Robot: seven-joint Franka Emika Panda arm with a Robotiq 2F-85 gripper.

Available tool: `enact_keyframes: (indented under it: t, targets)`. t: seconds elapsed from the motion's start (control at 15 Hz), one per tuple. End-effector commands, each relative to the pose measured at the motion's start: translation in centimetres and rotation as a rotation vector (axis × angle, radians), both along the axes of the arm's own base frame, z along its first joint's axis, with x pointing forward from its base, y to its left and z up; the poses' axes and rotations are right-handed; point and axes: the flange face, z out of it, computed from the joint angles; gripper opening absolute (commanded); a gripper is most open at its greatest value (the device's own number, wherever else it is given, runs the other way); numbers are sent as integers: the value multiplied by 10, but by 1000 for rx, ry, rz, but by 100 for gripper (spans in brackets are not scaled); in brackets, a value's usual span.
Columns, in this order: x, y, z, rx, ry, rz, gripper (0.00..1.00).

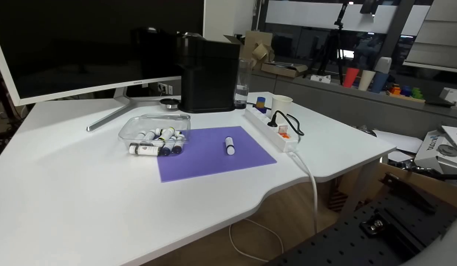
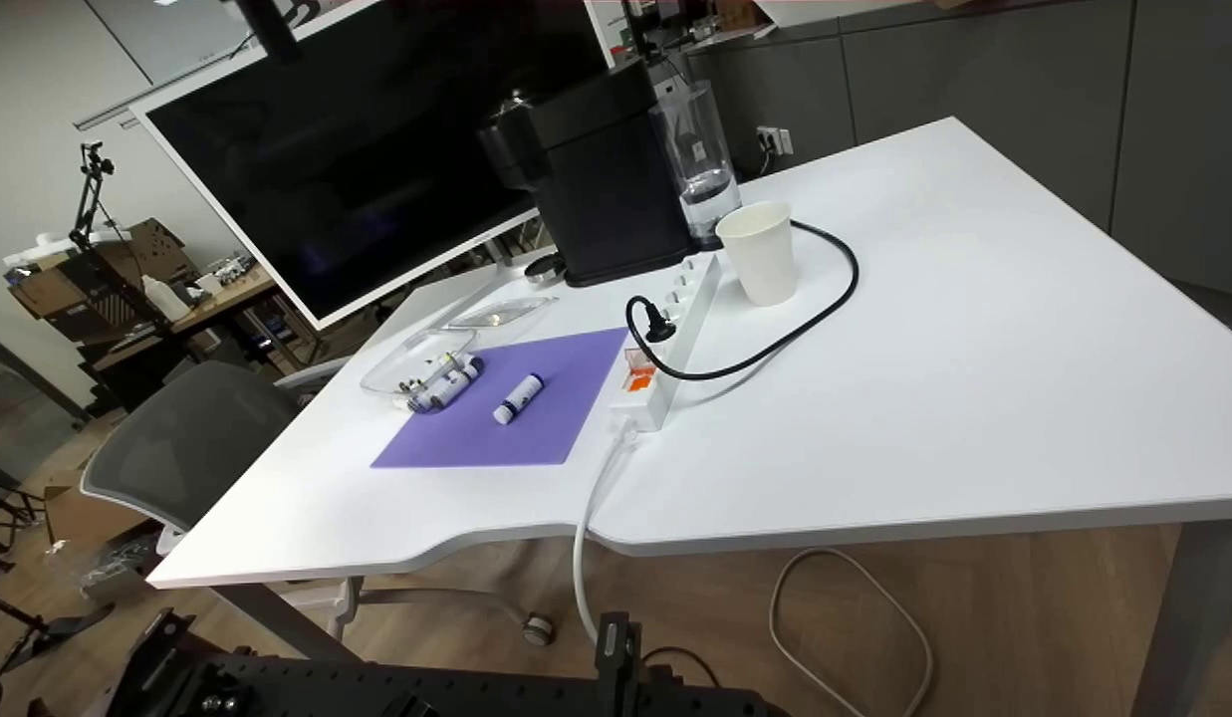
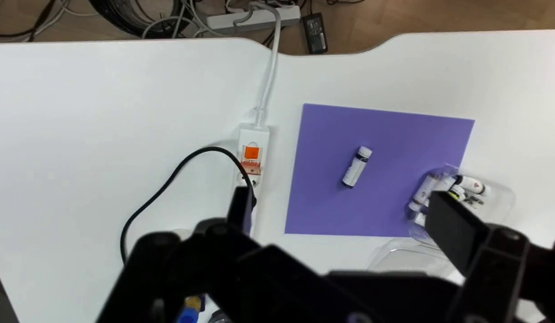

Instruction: Turn on the big switch on the adapter

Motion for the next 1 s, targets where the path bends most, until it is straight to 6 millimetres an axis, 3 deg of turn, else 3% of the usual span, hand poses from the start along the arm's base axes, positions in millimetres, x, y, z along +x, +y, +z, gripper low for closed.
enact_keyframes:
  t: [0.0,0.4,0.47,0.6,0.93]
  targets:
    - [40,-10,-51,-62,69,-11,100]
    - [78,-7,-137,-136,161,6,100]
    - [80,-6,-148,-146,169,12,75]
    - [83,-3,-169,-171,175,26,67]
    - [91,0,-211,-213,199,62,31]
